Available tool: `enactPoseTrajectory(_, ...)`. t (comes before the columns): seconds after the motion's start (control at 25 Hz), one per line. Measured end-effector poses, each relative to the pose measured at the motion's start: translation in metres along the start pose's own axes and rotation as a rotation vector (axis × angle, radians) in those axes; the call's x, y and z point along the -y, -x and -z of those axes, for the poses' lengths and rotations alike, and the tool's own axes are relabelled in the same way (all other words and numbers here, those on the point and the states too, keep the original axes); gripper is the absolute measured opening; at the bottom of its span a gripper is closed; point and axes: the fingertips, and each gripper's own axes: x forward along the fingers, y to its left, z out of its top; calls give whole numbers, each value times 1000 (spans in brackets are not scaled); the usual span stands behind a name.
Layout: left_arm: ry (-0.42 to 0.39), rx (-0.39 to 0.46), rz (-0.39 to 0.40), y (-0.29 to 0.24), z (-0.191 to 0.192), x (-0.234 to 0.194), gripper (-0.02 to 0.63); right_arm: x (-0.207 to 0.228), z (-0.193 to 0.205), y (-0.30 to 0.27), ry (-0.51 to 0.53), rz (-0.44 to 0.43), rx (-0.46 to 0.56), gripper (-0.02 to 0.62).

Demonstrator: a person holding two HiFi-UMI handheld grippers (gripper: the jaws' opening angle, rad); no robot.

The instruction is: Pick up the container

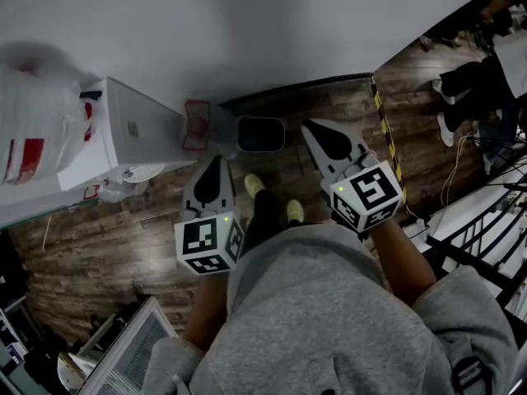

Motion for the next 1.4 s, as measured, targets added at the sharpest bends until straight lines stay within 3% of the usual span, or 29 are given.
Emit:
enactPoseTrajectory(0.52, 68, -9, 11, -31, -11, -52, 14, 0, -9, -55, -24, 15, -50, 26)
enactPoseTrajectory(0.84, 93, -27, 8, -43, 0, -74, 15, 5, -16, -70, 33, 40, -61, 26)
enactPoseTrajectory(1.08, 144, -106, 28, -61, 35, -76, 15, 14, 1, -84, 79, 8, -111, 26)
enactPoseTrajectory(1.4, 261, -232, -20, -104, 112, -79, 25, 43, 51, -129, 104, -146, -188, 26)
